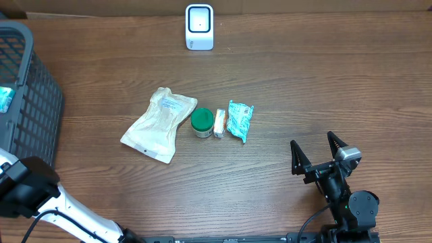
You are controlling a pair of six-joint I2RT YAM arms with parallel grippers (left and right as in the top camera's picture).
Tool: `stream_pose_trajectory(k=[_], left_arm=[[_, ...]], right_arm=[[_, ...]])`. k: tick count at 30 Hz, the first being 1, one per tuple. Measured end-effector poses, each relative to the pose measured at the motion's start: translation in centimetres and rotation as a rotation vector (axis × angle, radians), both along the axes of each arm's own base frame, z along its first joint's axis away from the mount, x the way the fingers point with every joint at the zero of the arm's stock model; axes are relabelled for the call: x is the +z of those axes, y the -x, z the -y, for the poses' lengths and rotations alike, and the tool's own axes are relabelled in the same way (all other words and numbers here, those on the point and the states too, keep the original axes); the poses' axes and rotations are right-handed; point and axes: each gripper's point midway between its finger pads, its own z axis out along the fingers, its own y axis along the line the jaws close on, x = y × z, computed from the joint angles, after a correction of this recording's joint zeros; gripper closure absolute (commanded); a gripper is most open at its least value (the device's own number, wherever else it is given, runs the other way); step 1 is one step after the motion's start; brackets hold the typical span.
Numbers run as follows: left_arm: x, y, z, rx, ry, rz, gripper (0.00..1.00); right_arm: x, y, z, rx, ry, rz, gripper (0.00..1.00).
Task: Scan the item barcode
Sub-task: 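Reach the left gripper into the basket toward the small green box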
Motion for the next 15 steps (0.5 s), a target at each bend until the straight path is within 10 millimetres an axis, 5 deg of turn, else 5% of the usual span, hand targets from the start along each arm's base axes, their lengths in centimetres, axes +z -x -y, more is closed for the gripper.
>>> stream_pose_trajectory(k=[4,9,15], left_arm=[[-1.7,-1.3,-1.5,-0.029,-0.030,-0.020,0.28],[-8.2,-2.0,-2.3,-0.093,0.041,-0.154,0.30],[-13.7,-2.9,-2.8,-0.181,0.086,-0.246,0.11]], right_arm=[[0.0,0.0,0.0,0.000,0.000,0.000,0.00],[0.0,0.0,0.0,0.000,0.000,0.000,0.00],[0.0,0.0,0.0,0.000,0.000,0.000,0.00]])
